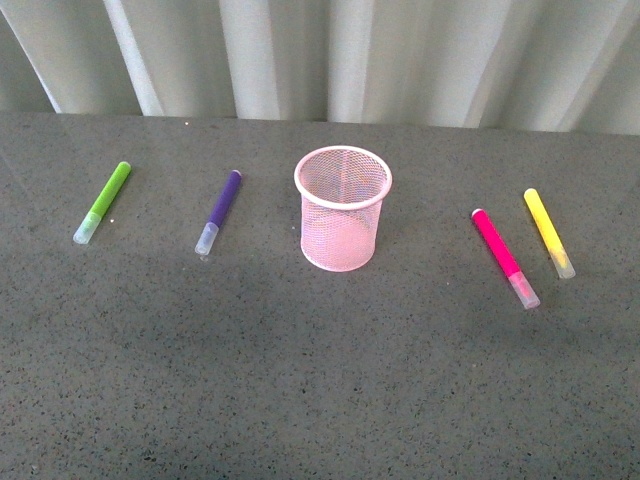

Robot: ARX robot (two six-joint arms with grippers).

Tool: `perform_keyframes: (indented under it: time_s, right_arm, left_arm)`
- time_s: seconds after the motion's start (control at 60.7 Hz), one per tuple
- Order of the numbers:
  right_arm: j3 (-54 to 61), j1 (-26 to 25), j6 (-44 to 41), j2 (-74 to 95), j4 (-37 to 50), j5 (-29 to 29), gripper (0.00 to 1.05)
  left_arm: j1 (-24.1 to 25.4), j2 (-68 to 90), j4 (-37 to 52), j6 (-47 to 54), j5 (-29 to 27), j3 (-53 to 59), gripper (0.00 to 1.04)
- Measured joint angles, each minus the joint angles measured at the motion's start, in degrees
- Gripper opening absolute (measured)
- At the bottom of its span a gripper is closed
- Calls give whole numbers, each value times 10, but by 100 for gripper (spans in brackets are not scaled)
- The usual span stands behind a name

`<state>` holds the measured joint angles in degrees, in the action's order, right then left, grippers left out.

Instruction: Insert purple and pink pens into pink cup

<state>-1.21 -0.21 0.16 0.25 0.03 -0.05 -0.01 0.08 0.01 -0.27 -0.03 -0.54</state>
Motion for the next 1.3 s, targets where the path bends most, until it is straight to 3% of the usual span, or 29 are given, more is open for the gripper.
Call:
perform_keyframes:
  time_s: [1.301]
  right_arm:
    - [0,0,0,0,0,0,98]
  left_arm:
    - [0,0,0,0,0,0,98]
